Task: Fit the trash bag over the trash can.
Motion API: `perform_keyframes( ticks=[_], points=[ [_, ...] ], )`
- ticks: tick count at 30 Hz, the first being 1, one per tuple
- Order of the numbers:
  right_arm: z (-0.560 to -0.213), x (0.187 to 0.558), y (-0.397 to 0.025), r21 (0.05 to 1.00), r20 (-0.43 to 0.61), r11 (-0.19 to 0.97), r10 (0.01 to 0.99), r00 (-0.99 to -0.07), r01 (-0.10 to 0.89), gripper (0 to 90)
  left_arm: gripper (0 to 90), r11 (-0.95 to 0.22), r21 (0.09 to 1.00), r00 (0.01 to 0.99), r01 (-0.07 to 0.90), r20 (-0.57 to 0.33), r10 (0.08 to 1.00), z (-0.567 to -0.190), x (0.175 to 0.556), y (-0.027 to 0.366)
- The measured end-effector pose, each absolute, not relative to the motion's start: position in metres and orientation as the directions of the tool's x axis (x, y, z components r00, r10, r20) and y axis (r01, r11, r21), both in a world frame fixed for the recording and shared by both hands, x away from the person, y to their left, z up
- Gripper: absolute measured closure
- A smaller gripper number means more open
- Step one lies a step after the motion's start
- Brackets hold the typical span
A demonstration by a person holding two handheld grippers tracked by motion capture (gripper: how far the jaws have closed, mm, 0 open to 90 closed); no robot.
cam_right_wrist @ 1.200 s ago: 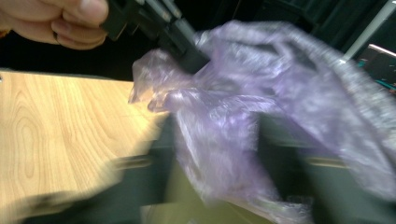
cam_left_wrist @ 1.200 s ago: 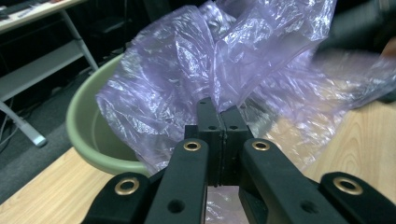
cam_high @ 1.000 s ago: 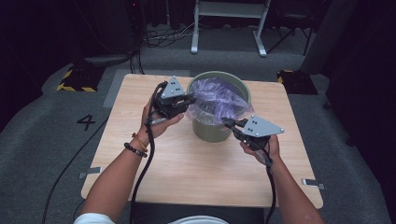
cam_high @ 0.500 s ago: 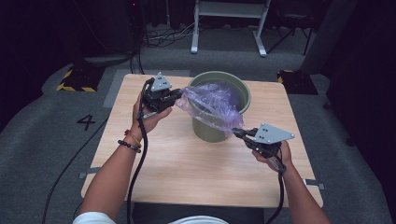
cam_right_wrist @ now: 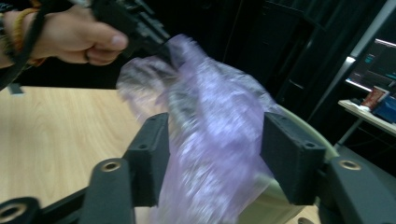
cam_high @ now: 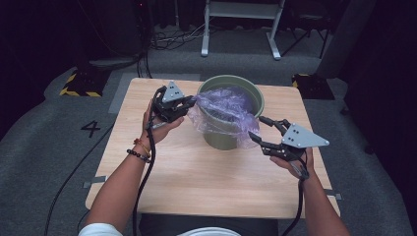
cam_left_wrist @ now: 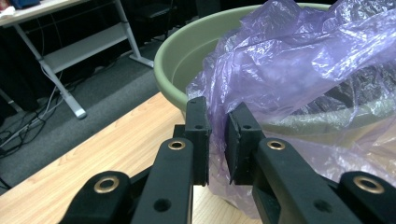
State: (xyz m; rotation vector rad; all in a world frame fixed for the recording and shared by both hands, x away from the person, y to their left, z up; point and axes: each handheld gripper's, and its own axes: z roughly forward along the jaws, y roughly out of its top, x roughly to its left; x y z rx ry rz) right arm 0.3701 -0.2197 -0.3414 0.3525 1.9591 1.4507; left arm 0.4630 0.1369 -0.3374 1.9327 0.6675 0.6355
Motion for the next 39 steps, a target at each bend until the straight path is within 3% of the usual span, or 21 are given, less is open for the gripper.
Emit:
perform_keyframes(
  ticks=[4,10,12,13,14,16,19,28,32,39],
  points=[
    [-0.333,0.377,-0.219,0.943,-0.302,0.301,0.590,-0.749,-0.144,39.0,80.2,-0.394,0.902,0.714,0.178,0.157,0.682,-0.337,0.462,0.136],
    [-0.333,0.390,-0.203,0.912,-0.342,0.395,0.585,-0.735,-0.110,39.7,78.6,-0.395,0.901,0.713,0.178,0.159,0.683,-0.336,0.465,0.134],
    [-0.336,0.401,-0.195,0.890,-0.360,0.448,0.570,-0.739,-0.087,56.3,77.2,-0.396,0.901,0.713,0.175,0.161,0.682,-0.335,0.465,0.133],
    [-0.336,0.401,-0.195,0.890,-0.360,0.448,0.570,-0.739,-0.087,56.3,77.2,-0.397,0.901,0.714,0.174,0.163,0.681,-0.335,0.465,0.132],
    [-0.336,0.407,-0.192,0.874,-0.383,0.479,0.574,-0.723,-0.082,73.8,74.6,-0.404,0.899,0.705,0.167,0.178,0.687,-0.334,0.466,0.130],
    [-0.335,0.411,-0.193,0.875,-0.376,0.478,0.583,-0.720,-0.070,85.5,74.2,-0.406,0.900,0.705,0.159,0.184,0.684,-0.334,0.467,0.130],
    [-0.332,0.417,-0.198,0.882,-0.369,0.468,0.615,-0.696,-0.055,89.4,70.4,-0.404,0.901,0.693,0.161,0.188,0.696,-0.334,0.469,0.129],
    [-0.324,0.457,-0.224,0.919,-0.278,0.392,0.734,-0.620,0.053,90.0,68.9,-0.427,0.893,0.656,0.141,0.239,0.716,-0.334,0.482,0.125],
    [-0.328,0.475,-0.231,0.928,-0.227,0.358,0.765,-0.603,0.106,89.6,68.2,-0.408,0.899,0.648,0.156,0.219,0.729,-0.337,0.491,0.130],
    [-0.337,0.492,-0.235,0.935,-0.174,0.321,0.786,-0.593,0.150,87.8,75.6,-0.391,0.905,0.676,0.167,0.183,0.714,-0.343,0.501,0.133]
  ],
)
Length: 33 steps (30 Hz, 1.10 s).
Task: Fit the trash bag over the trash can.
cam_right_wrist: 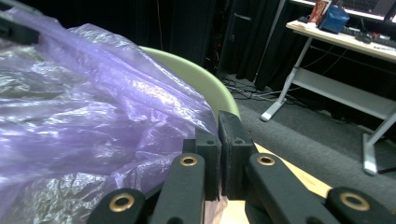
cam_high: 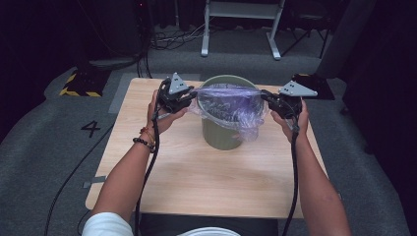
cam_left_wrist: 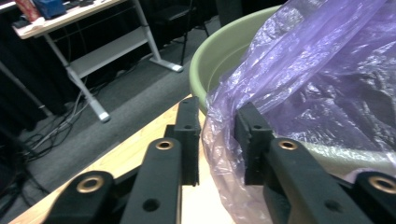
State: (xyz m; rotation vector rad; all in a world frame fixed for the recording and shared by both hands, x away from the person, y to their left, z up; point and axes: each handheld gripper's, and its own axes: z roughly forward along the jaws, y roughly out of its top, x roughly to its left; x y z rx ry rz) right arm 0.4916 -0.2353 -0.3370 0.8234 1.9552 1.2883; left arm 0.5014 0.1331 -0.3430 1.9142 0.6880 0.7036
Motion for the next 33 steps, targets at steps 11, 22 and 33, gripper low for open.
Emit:
perform_keyframes(
  ticks=[11,22,33],
  points=[
    [-0.343,0.496,-0.242,0.949,-0.101,0.259,0.787,-0.608,0.178,89.1,31.0,-0.258,0.958,0.713,0.124,0.095,0.694,-0.339,0.482,0.153],
    [-0.335,0.485,-0.236,0.940,-0.135,0.297,0.775,-0.617,0.168,90.0,15.8,-0.285,0.956,0.806,0.065,0.118,0.580,-0.329,0.431,0.168],
    [-0.332,0.487,-0.236,0.936,-0.129,0.294,0.796,-0.592,0.191,90.0,15.6,-0.255,0.961,0.838,0.104,0.054,0.544,-0.356,0.396,0.162]
  ],
)
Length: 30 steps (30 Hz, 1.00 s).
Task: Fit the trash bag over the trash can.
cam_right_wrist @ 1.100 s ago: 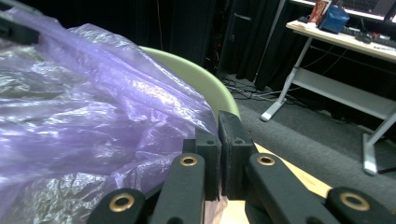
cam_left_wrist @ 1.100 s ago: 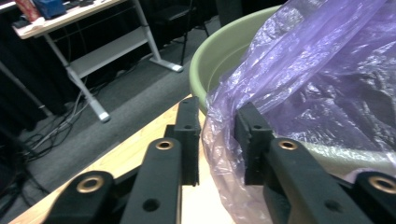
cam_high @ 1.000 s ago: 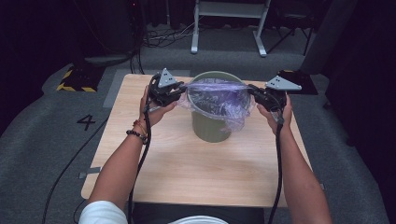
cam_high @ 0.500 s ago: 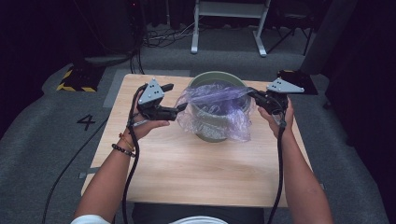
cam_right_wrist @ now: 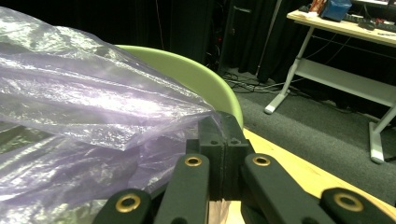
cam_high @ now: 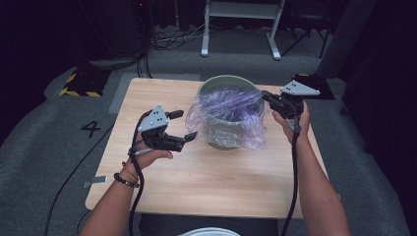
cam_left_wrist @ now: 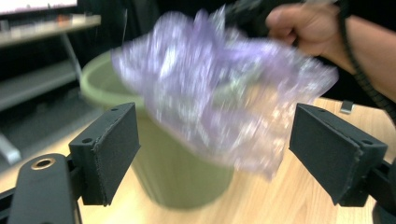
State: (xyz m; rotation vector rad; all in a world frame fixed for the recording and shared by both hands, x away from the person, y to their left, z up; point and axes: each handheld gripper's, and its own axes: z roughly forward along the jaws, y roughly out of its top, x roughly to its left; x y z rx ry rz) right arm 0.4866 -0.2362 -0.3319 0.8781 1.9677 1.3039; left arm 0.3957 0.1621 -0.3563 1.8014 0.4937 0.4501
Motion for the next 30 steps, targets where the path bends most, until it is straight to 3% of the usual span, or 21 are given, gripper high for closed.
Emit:
perform_keyframes(
  ticks=[1,2,7,9,10,11,12,18,26,27,28,30],
  points=[
    [-0.332,0.487,-0.236,0.936,-0.129,0.294,0.796,-0.592,0.191,90.0,15.6,-0.261,0.959,0.833,0.113,0.052,0.550,-0.361,0.398,0.163],
    [-0.332,0.486,-0.235,0.938,-0.128,0.292,0.795,-0.593,0.188,90.0,15.6,-0.225,0.954,0.825,0.198,-0.039,0.564,-0.372,0.410,0.164],
    [-0.331,0.487,-0.234,0.943,-0.121,0.279,0.794,-0.596,0.180,90.0,19.6,-0.240,0.928,0.826,0.286,-0.111,0.553,-0.384,0.429,0.156],
    [-0.331,0.488,-0.234,0.947,-0.114,0.268,0.794,-0.598,0.175,90.0,38.3,-0.266,0.918,0.797,0.294,-0.082,0.599,-0.388,0.437,0.150],
    [-0.331,0.488,-0.235,0.948,-0.113,0.266,0.793,-0.598,0.173,90.0,38.3,-0.281,0.913,0.783,0.295,-0.063,0.619,-0.388,0.440,0.148],
    [-0.331,0.488,-0.235,0.952,-0.107,0.256,0.794,-0.598,0.169,90.0,51.7,-0.296,0.909,0.775,0.292,-0.044,0.630,-0.388,0.444,0.147],
    [-0.332,0.489,-0.236,0.953,-0.104,0.252,0.794,-0.598,0.169,90.0,59.6,-0.316,0.904,0.763,0.288,-0.017,0.646,-0.388,0.451,0.146],
    [-0.338,0.491,-0.244,0.956,-0.089,0.232,0.816,-0.571,0.182,90.0,85.5,-0.374,0.880,0.770,0.294,0.014,0.638,-0.391,0.464,0.147],
    [-0.344,0.497,-0.246,0.951,-0.098,0.242,0.825,-0.556,0.191,90.0,89.5,-0.443,0.847,0.740,0.296,0.090,0.666,-0.392,0.484,0.151],
    [-0.344,0.497,-0.246,0.951,-0.098,0.242,0.825,-0.556,0.191,90.0,88.7,-0.443,0.847,0.740,0.296,0.090,0.666,-0.392,0.484,0.151],
    [-0.346,0.500,-0.247,0.953,-0.091,0.232,0.835,-0.542,0.197,90.0,80.2,-0.419,0.863,0.712,0.283,0.104,0.695,-0.389,0.488,0.151],
    [-0.347,0.503,-0.250,0.956,-0.068,0.206,0.848,-0.526,0.207,90.0,81.0,-0.396,0.876,0.707,0.277,0.093,0.701,-0.386,0.490,0.154]
  ],
)
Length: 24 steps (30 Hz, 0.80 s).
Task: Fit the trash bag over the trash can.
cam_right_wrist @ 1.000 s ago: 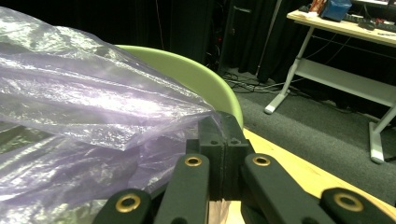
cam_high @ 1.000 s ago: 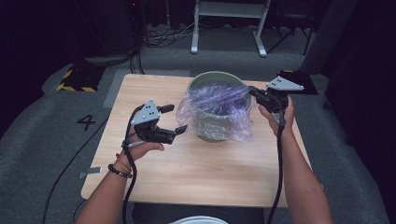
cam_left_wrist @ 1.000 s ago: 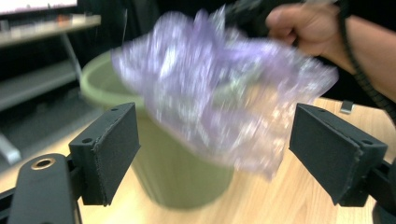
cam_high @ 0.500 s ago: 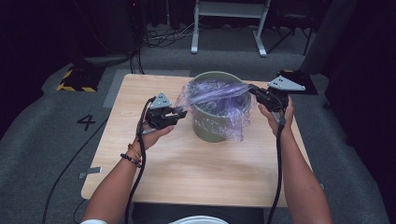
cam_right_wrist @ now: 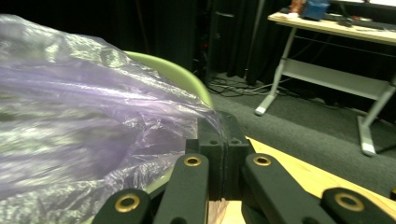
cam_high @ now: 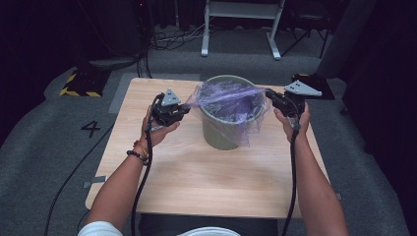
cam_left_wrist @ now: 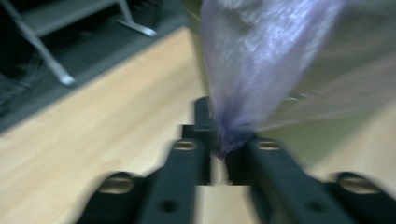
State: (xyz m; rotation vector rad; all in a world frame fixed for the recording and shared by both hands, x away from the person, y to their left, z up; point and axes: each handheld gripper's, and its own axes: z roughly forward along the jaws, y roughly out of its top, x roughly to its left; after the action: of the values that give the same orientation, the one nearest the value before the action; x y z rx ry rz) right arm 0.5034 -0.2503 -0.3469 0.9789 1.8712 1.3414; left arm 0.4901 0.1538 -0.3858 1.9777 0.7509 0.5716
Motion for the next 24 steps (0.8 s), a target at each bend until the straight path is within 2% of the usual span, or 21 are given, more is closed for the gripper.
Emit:
perform_keyframes(
  ticks=[2,10,16,24],
  points=[
    [-0.348,0.508,-0.255,0.961,-0.021,0.162,0.851,-0.524,0.225,90.0,82.1,-0.363,0.896,0.689,0.256,0.094,0.719,-0.377,0.496,0.159],
    [-0.356,0.528,-0.264,0.953,0.061,0.099,0.861,-0.505,0.285,89.8,89.4,-0.369,0.897,0.690,0.245,0.106,0.716,-0.364,0.515,0.157],
    [-0.374,0.545,-0.266,0.930,0.152,0.050,0.850,-0.504,0.364,89.8,89.9,-0.400,0.867,0.699,0.295,0.089,0.710,-0.374,0.532,0.150],
    [-0.387,0.547,-0.267,0.916,0.186,0.045,0.834,-0.520,0.399,89.6,90.0,-0.442,0.834,0.734,0.330,0.067,0.675,-0.392,0.539,0.137]
  ],
)
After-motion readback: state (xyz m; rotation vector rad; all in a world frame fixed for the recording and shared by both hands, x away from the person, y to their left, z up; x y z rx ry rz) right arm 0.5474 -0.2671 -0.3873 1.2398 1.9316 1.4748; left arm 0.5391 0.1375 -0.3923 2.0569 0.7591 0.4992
